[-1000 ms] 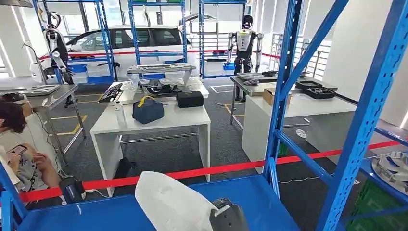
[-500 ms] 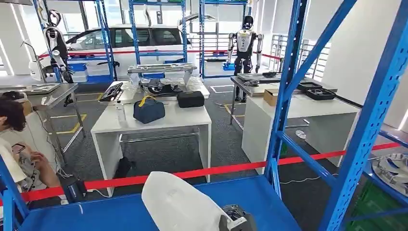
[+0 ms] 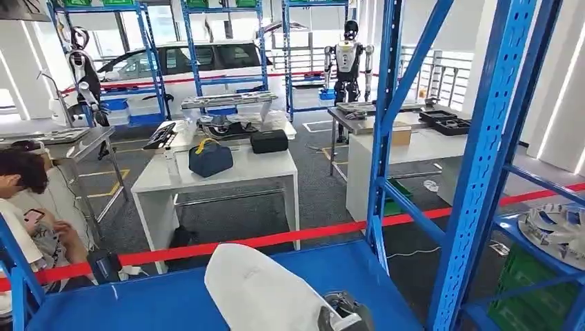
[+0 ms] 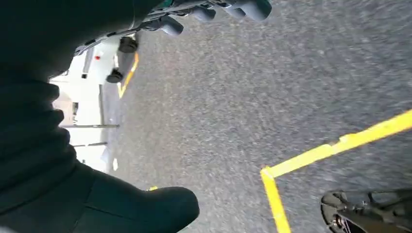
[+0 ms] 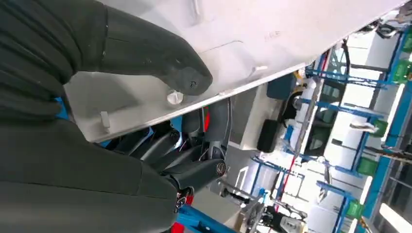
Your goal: Take the parts from the cabinet and place them on the table.
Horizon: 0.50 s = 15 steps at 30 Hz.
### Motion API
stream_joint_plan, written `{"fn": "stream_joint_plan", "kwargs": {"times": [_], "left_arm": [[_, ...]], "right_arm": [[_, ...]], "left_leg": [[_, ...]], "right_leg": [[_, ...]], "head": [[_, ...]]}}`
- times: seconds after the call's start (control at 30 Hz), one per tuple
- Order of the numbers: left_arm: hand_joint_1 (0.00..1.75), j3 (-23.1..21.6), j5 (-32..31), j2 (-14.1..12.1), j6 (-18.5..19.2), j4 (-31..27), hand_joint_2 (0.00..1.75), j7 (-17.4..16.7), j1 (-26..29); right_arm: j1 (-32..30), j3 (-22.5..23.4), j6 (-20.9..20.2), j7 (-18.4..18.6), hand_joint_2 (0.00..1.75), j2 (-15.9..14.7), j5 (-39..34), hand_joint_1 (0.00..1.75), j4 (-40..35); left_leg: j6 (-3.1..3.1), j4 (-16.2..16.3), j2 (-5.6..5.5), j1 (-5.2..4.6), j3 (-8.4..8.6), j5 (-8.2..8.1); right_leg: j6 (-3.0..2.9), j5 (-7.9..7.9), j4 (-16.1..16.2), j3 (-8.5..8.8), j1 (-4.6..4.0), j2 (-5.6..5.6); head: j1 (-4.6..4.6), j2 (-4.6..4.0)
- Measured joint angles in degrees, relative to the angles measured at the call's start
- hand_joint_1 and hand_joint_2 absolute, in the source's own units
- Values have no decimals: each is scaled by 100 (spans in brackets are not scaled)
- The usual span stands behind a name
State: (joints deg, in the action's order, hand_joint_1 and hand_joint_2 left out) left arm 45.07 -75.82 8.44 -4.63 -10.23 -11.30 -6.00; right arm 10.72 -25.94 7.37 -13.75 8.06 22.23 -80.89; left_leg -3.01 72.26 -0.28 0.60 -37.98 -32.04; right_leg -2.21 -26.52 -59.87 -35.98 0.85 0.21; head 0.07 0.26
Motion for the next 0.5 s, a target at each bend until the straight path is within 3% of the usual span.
{"fn": "stream_joint_plan", "kwargs": {"times": [0.07,0.1,0.13,0.23,0.27,0.33,0.4,0.43,0.47,0.5], "left_arm": [[0,0,-15,-9,11,-2,175,-20,-15],[0,0,-22,-11,15,-4,175,-28,-41],[0,0,-28,-11,31,-4,175,-35,-56],[0,0,-29,-9,50,-4,175,-33,-79],[0,0,-26,4,52,0,175,-33,-93],[0,0,7,-4,52,-7,175,-39,-124],[0,0,63,-2,41,-11,175,-55,-134],[0,0,85,0,35,-9,175,-66,-132],[0,2,92,9,24,-9,175,-79,-130],[0,2,85,13,15,-9,175,-87,-134]], "right_arm": [[2,0,0,-2,175,-13,2,175,-9],[-1,0,0,-2,175,-13,2,175,-26],[10,-4,-4,-4,175,-13,4,175,-35],[35,-42,-20,-2,175,-13,17,175,-37],[38,-46,-44,6,175,-20,37,175,-35],[64,-57,-57,26,175,-22,42,175,-37],[62,-63,-5,52,175,-22,61,175,-35],[60,-63,24,92,175,-22,92,175,-35],[57,-63,50,129,175,-22,125,175,-35],[55,-61,68,149,175,-22,155,175,-37]], "left_leg": [[54,-964,-2,-3,693,230],[82,-1412,-7,-19,966,61],[105,-1413,-13,-58,991,126],[223,-1459,-7,-77,890,198],[290,-1509,36,-25,861,281],[382,-1503,45,-29,752,396],[396,-1492,51,-42,578,523],[396,-1479,56,-47,490,584],[386,-1458,58,-49,400,639],[374,-1435,59,-49,324,677]], "right_leg": [[34,81,-1,-72,0,4],[70,116,-8,-103,-11,2],[120,170,22,-94,-8,-5],[236,285,71,-89,-6,2],[257,225,2,-117,18,6],[271,-371,-468,-314,6,3],[301,-930,-1341,-543,4,2],[307,-982,-1641,-581,2,3],[303,-871,-1683,-506,0,3],[294,-705,-1526,-343,-2,2]], "head": [[2,0],[2,0],[9,0],[2,0],[0,0],[7,0],[7,0],[2,0],[7,0],[4,0]]}}
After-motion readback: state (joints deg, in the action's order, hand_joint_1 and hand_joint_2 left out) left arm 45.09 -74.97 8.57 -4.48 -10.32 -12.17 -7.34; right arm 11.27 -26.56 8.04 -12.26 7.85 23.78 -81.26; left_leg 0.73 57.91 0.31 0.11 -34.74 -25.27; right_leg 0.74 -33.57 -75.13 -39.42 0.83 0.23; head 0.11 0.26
